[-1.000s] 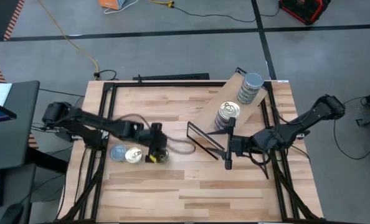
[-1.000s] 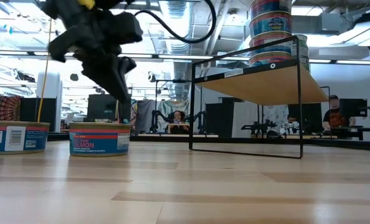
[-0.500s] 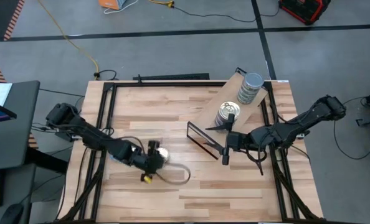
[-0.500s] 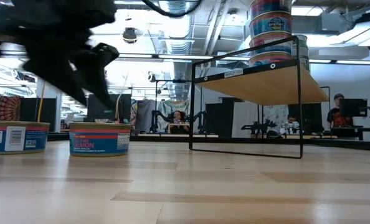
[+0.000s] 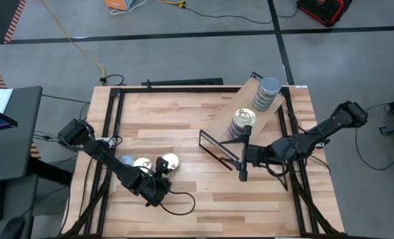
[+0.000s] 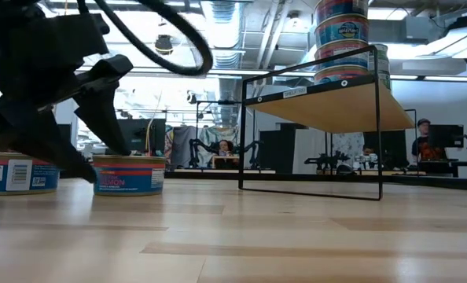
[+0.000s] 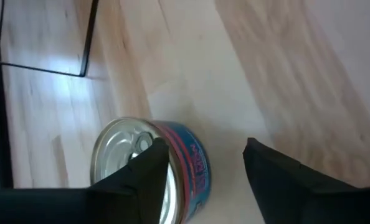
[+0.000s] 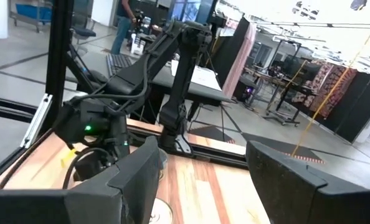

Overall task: Stack canned seafood by type on shelf
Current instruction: Stack the blue and pink tuna can on the shelf

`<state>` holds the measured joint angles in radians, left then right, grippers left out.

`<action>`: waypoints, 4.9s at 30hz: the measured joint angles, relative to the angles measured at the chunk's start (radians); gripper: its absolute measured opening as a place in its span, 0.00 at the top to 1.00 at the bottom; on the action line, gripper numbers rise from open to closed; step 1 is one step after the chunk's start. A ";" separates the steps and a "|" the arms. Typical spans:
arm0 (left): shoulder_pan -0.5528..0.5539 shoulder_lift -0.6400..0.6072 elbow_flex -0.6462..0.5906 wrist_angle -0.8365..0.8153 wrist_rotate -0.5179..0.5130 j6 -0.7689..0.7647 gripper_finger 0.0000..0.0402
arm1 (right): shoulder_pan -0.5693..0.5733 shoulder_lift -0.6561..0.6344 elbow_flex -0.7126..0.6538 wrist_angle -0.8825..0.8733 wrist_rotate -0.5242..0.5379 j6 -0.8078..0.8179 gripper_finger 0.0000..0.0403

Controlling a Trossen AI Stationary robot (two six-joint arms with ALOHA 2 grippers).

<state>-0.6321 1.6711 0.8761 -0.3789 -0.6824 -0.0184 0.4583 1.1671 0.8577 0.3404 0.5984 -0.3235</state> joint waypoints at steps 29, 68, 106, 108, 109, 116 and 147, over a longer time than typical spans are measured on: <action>0.004 -0.003 0.002 -0.077 0.037 -0.214 1.00 | 0.000 0.000 0.001 0.005 0.000 0.020 0.33; 0.309 -0.163 0.140 0.017 0.527 -0.179 0.11 | 0.035 -0.001 0.001 -0.007 -0.077 0.030 0.33; 0.547 -0.421 0.174 0.218 0.764 -0.010 0.55 | 0.174 -0.064 0.002 0.259 0.210 -0.141 0.33; 0.619 -0.431 0.174 0.300 0.821 -0.076 0.55 | 0.180 -0.080 0.002 0.280 0.212 -0.154 0.33; 0.655 -0.431 0.174 0.342 0.854 -0.111 0.55 | 0.181 -0.089 0.002 0.276 0.212 -0.151 0.33; 0.855 -0.380 0.181 0.610 1.051 -0.372 0.55 | 0.151 -0.102 0.003 0.204 0.290 -0.065 0.33; 0.902 0.282 1.091 0.394 1.252 -0.529 0.54 | 0.219 -0.385 0.002 0.071 0.436 -0.265 0.33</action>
<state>0.2697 1.9534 1.9675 0.0156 0.5699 -0.5471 0.6777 0.7819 0.8600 0.4110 1.0344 -0.5884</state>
